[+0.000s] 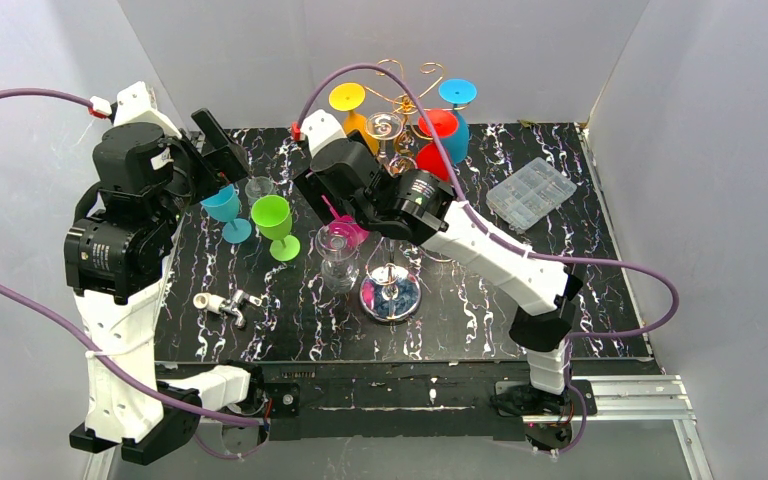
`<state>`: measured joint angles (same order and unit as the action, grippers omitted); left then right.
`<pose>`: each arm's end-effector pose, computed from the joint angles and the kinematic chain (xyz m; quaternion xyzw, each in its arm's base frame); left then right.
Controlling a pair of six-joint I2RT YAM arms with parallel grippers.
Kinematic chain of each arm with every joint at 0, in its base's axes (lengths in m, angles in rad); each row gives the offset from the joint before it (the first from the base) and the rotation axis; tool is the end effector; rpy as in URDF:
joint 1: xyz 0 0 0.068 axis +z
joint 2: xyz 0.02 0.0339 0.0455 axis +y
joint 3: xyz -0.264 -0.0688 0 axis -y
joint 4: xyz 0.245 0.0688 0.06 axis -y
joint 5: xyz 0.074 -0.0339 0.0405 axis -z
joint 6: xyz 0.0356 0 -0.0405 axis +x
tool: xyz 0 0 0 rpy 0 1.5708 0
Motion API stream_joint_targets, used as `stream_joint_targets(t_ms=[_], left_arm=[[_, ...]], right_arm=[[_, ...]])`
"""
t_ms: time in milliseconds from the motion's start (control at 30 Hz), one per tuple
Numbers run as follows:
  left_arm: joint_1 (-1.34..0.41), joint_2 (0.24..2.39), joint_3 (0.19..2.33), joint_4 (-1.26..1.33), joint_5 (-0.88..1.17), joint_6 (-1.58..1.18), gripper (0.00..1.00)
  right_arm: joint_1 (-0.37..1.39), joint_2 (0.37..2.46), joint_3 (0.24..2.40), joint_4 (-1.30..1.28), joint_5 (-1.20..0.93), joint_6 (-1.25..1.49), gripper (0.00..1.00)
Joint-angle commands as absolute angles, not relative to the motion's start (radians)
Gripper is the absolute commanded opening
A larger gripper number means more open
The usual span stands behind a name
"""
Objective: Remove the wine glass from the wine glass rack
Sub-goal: Pick up the wine glass from the wine rack.
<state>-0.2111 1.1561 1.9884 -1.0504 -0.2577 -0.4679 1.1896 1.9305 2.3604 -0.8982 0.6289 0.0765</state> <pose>0.1388 -0.0205 0.5532 -0.1788 0.7567 -0.1122 0.6187 0.1691 0.3657 0.4709 -0.2904 0.7734 0.0822 0.5574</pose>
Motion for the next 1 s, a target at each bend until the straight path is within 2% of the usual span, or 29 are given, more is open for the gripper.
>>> stream_joint_targets(t_ms=[0, 567, 967], left_arm=[[-0.209, 1.159, 1.996, -1.042, -0.271, -0.458, 0.99], [-0.209, 1.160, 1.996, -1.042, -0.270, -0.453, 0.99], [-0.209, 1.162, 1.997, -1.040, -0.270, -0.447, 0.99]], right_arm=[[1.187, 1.867, 2.410, -0.846, 0.641, 0.083, 0.66], [1.187, 1.876, 2.405, -0.799, 0.637, 0.066, 0.65], [1.187, 1.887, 2.387, -0.722, 0.722, 0.017, 0.64]])
